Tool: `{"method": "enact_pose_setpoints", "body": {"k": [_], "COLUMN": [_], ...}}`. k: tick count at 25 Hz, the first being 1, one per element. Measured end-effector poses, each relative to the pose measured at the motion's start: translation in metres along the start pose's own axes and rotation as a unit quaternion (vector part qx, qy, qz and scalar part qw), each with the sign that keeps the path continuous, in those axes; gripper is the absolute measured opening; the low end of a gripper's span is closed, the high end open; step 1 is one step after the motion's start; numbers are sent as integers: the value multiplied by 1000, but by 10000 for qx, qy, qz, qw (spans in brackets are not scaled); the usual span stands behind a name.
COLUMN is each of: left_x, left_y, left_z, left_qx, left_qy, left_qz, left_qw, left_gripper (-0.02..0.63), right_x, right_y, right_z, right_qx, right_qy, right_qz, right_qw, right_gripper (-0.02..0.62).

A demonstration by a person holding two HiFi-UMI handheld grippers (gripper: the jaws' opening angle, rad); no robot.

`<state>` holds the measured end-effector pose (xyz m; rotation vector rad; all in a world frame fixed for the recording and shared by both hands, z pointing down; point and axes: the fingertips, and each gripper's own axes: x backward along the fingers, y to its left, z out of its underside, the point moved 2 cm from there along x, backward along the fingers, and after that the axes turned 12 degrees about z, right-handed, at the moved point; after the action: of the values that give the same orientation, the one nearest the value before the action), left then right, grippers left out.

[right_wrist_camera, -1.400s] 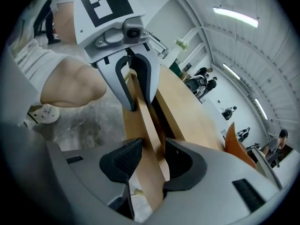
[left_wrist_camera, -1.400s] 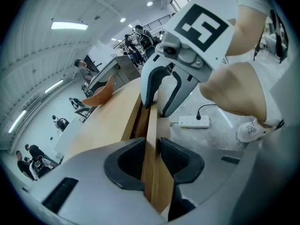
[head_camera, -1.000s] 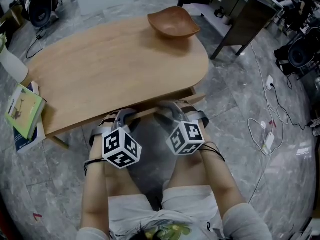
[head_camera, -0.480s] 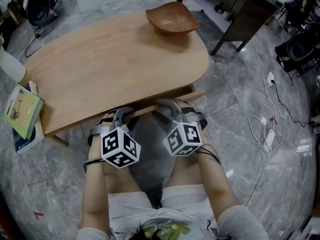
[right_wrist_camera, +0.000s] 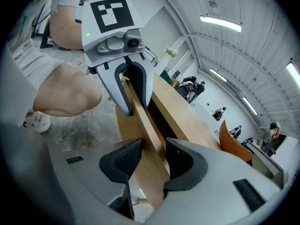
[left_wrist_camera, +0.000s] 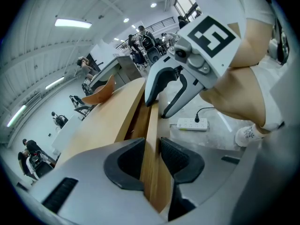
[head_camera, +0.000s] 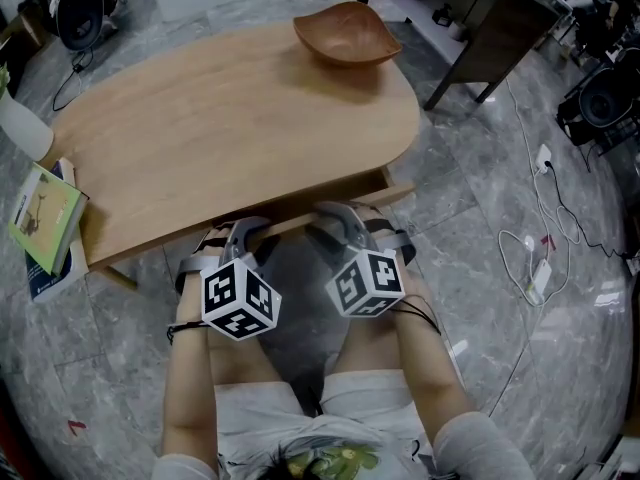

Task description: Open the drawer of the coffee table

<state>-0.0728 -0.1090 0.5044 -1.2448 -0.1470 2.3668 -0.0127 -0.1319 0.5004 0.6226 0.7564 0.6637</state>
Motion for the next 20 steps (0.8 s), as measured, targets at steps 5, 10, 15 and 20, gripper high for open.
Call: {"method": "enact_pose_setpoints", "body": {"k": [5,10,15,20], "left_x": [0,1,1,2], "left_y": [-3,-4,-6,-8], "left_z": [0,1,0,-1], "left_qx": [-1,13,23,51], "left_qy": [-11,-11,-30,-67], "left_qz": [7,36,50,72], "left_qw": [10000,10000,10000,9999], "left_gripper": [112,112,112,110], "right_x": [2,2,5,7], "right_y": [2,3,4,4], "right_z": [1,0,0,1], "right_qx": [12,-22,-66,-93], "right_qy": [49,56,48,29], "right_qz": [-29,-10,-14,-16], "right_qw": [10000,10000,10000,10000], "right_gripper": [161,161,161,161]}}
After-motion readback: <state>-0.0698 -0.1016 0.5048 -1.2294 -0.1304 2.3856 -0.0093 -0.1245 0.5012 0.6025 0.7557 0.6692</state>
